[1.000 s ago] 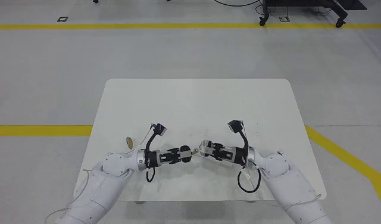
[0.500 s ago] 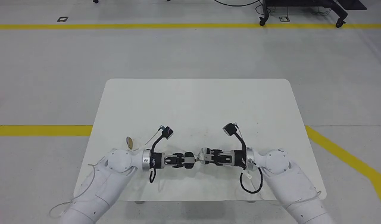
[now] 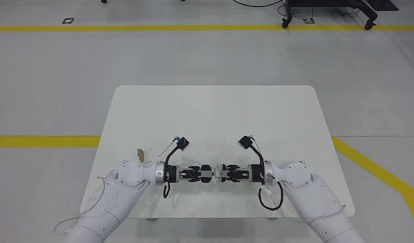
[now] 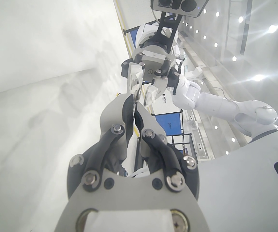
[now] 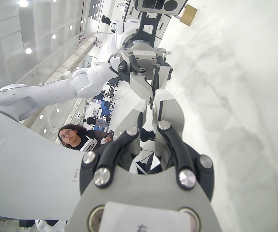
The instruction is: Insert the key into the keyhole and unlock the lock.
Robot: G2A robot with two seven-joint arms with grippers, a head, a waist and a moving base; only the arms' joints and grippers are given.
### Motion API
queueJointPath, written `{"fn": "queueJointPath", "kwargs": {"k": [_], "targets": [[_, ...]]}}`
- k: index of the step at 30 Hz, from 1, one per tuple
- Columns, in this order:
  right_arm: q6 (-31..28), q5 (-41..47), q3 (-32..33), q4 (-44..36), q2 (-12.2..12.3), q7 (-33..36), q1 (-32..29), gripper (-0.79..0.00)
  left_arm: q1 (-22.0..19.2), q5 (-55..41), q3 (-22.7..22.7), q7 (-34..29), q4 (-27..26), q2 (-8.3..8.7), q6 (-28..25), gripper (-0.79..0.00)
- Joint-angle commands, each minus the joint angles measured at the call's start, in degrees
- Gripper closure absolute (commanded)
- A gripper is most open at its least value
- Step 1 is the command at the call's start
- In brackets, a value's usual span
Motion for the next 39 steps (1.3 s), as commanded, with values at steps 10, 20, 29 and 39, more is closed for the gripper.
{"fn": "queueJointPath", "kwargs": {"k": [10,20,29,39], "targets": [[0.03,-0.26,-0.67,0.77,0.09,0.61,0.31,0.0,0.0,0.25,0.14,0.42,0.02,-0.04,-0.03,0.0],[-0.18,0.0,-0.71,0.59,0.29,0.54,0.12,0.0,0.2,-0.19,-0.32,1.5,0.09,0.01,0.26,-0.785],[-2.31,2.52,1.94,1.97,0.85,-1.96,-0.62,0.0,1.46,-1.1,-1.39,2.57,-2.56,0.29,-1.21,-0.785],[-8.97,7.17,11.41,3.02,2.66,-8.69,-3.53,0.0,9.9,10.32,-11.95,8.46,-21.65,4.0,3.0,-0.785]]}}
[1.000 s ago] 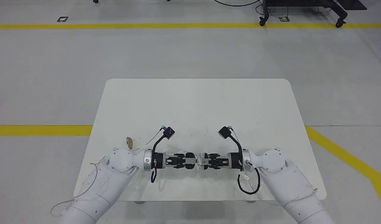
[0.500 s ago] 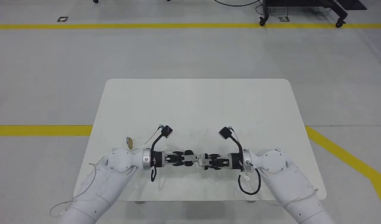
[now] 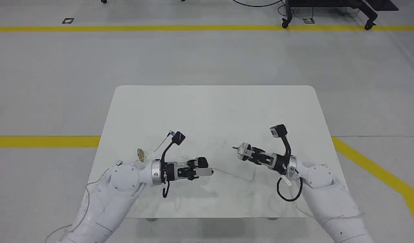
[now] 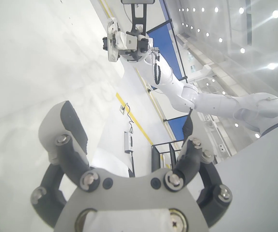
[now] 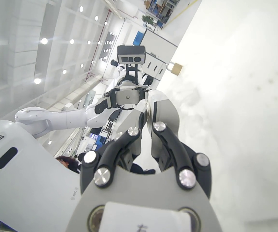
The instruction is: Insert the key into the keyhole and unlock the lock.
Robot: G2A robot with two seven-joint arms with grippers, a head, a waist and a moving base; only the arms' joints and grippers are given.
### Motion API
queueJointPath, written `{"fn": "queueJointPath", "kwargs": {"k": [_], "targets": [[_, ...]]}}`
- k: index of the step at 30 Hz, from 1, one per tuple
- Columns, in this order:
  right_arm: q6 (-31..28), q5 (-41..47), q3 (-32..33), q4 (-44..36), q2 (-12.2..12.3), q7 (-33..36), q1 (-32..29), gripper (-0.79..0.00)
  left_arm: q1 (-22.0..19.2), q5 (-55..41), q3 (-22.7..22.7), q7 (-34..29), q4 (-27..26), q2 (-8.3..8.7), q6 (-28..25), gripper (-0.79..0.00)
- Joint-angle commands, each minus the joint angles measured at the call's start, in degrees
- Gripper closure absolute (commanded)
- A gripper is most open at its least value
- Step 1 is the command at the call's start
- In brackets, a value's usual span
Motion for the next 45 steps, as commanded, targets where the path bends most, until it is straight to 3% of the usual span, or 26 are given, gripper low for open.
{"fn": "queueJointPath", "kwargs": {"k": [1,5,14,16,19,24,27,31,37,40,43,45], "targets": [[-1.04,0.64,1.28,-0.04,0.17,-1.27,-0.27,0.0,3.02,3.0,-4.62,1.71,-4.93,1.17,1.98,-0.785],[-2.16,1.78,1.68,-0.22,0.12,-2.53,-0.38,0.0,9.57,4.72,-12.93,5.04,-12.89,2.93,8.22,-0.785],[-2.16,1.78,1.68,-0.22,0.12,-2.53,-0.38,0.0,9.57,4.72,-12.93,5.04,-12.89,2.93,8.22,-0.785],[-2.16,1.78,1.68,-0.22,0.12,-2.53,-0.38,0.0,10.43,12.51,-13.99,8.15,-14.26,3.25,8.15,-0.785],[-2.16,1.78,1.68,-0.22,0.12,-2.53,-0.38,0.0,15.77,26.45,-18.47,13.69,-21.28,4.21,12.36,-0.785],[-2.16,1.78,1.68,-0.22,0.12,-2.53,-0.38,0.0,31.35,47.97,-27.99,19.27,-39.91,5.5,26.23,-0.785],[-2.16,1.78,1.68,-0.22,0.12,-2.53,-0.38,0.0,34.62,55.38,-28.75,18.29,-43.24,5.6,33.09,-0.785],[-2.16,1.78,1.68,-0.22,0.12,-2.53,-0.38,0.0,27.76,62.56,-23.85,12.36,-37.77,5.4,39.65,-0.785],[-2.16,1.78,1.68,-0.22,0.12,-2.53,-0.38,0.0,11.45,66.81,-12.99,9.32,-20.85,3.68,46.62,-0.785],[-2.16,1.78,1.68,-0.22,0.12,-2.53,-0.38,0.0,6.74,66.04,-9.51,8.28,-15.07,2.78,48.05,-0.714],[-2.16,1.78,1.68,-0.22,0.12,-2.53,-0.38,0.0,4.76,66.29,-7.44,7.67,-12.92,2.25,48.66,-0.659],[-2.16,1.78,1.68,-0.22,0.12,-2.53,-0.38,0.0,4.36,66.32,-7.06,7.51,-12.46,2.07,49.2,-0.523]]}}
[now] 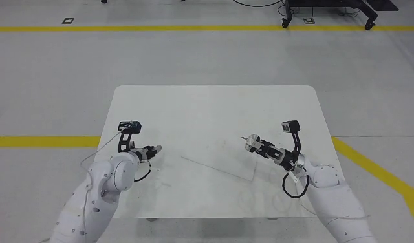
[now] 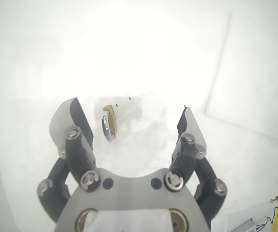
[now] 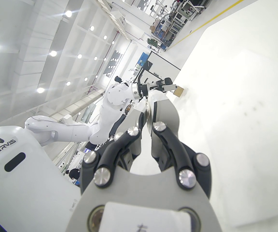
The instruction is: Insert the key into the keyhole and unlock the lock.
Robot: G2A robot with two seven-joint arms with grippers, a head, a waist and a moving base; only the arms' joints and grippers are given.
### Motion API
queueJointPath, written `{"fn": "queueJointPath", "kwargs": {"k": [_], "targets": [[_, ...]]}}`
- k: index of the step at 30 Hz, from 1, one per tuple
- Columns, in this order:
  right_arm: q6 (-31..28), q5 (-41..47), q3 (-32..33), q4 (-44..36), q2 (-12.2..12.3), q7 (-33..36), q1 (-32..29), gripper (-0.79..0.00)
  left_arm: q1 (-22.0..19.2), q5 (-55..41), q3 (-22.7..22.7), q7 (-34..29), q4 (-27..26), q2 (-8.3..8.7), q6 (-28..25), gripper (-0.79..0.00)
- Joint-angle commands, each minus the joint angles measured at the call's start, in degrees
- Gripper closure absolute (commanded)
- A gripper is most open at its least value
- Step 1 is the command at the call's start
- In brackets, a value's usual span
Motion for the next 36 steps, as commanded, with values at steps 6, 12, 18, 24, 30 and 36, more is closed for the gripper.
{"fn": "queueJointPath", "kwargs": {"k": [6,12,18,24,30,36], "targets": [[0.0,0.0,0.0,0.0,0.0,0.0,0.0,0.0,1.46,1.5,-1.46,-2.91,-2.17,0.17,1.74,-0.369],[0.0,0.0,0.0,0.0,0.0,0.0,0.0,0.0,3.67,3.55,-3.3,-4.31,-4.37,0.48,2.67,-0.379],[0.0,0.0,0.0,0.0,0.0,0.0,0.0,0.0,3.79,3.76,-3.26,-4.79,-3.6,0.31,2.28,-0.32],[0.0,0.0,0.0,0.0,0.0,0.0,0.0,0.0,3.36,5.16,-2.54,-5.36,-3.06,0.04,2.95,-0.086],[0.0,0.0,0.0,0.0,0.0,0.0,0.0,0.0,4.45,6.76,-2.9,-2.43,-4.39,-0.13,3.92,0.0],[0.0,0.0,0.0,0.0,0.0,0.0,0.0,0.0,5.57,5.86,-2.95,2.19,-5.84,-0.3,-0.34,0.0]]}}
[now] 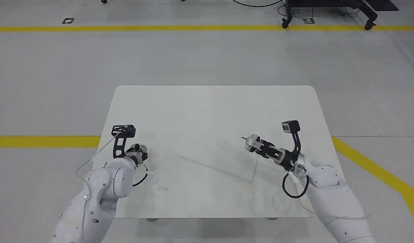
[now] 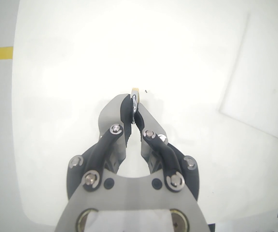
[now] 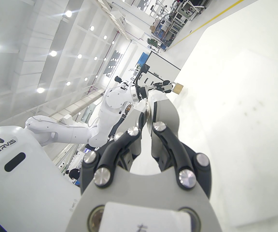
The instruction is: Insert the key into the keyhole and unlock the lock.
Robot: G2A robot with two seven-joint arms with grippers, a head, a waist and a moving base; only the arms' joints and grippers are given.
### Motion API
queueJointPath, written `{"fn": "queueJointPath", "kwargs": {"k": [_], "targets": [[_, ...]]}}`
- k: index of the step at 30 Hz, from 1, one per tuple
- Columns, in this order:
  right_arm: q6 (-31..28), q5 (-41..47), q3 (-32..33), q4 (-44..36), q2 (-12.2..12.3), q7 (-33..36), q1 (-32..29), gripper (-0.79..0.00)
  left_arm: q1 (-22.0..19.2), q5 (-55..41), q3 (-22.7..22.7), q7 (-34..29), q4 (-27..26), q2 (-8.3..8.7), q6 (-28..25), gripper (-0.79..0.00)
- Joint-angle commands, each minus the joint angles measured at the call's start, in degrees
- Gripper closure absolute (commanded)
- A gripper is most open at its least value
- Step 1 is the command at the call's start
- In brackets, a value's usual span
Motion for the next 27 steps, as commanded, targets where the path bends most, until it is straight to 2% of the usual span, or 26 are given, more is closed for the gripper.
{"fn": "queueJointPath", "kwargs": {"k": [1,4,7,14,18,27], "targets": [[0.0,0.0,0.0,0.0,0.0,0.0,0.0,0.0,0.44,-0.42,0.49,2.03,-0.8,-0.03,-3.45,0.0],[0.0,0.0,0.0,0.0,0.0,0.0,0.0,0.0,1.48,-6.87,0.65,4.76,-1.99,-0.01,-14.28,0.0],[0.0,0.0,0.0,0.0,0.0,0.0,0.0,0.0,1.45,-14.38,-0.27,4.86,-0.26,0.22,-25.5,0.0],[0.0,0.0,0.0,0.0,0.0,0.0,0.0,0.0,-1.67,-34.48,-2.09,5.19,6.97,0.16,-41.97,0.0],[0.0,0.0,0.0,0.0,0.0,0.0,0.0,0.0,-3.94,-40.74,-2.06,2.98,11.0,0.21,-45.97,0.0],[0.0,0.0,0.0,0.0,0.0,0.0,0.0,0.0,-6.53,-45.85,-1.01,2.4,15.43,0.12,-47.26,0.0]]}}
